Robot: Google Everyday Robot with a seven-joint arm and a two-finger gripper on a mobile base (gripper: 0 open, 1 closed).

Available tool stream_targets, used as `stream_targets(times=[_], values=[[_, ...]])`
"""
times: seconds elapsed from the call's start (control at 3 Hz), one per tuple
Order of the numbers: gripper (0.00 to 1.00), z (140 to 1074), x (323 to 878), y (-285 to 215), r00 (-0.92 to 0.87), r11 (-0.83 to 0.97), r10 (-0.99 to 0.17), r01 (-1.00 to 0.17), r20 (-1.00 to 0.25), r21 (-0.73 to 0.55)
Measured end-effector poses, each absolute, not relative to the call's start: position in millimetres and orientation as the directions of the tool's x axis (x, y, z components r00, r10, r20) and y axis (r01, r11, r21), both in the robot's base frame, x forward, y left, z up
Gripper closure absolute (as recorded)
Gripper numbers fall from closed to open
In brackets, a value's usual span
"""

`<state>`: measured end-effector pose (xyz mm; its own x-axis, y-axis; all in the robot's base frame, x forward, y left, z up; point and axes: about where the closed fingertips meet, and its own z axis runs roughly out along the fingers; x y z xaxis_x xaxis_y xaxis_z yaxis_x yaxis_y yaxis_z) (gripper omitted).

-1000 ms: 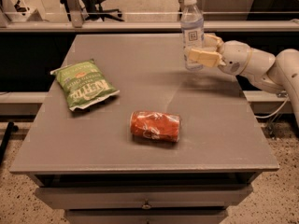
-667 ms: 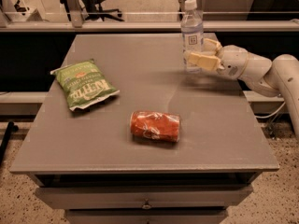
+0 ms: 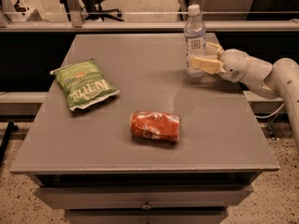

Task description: Place blue plastic bottle upright

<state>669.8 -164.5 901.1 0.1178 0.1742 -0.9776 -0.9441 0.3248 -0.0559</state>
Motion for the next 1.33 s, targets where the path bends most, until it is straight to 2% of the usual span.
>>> stream_targets(times=[1.0,1.33], values=[[1.0,880.5,678.6,-198.9,0.083,0.327,0.12,-0.944,-0.989,-0.04],[0.82,876.8,678.7,-206.2,0.07,0.329,0.106,-0.944,-0.992,-0.031]])
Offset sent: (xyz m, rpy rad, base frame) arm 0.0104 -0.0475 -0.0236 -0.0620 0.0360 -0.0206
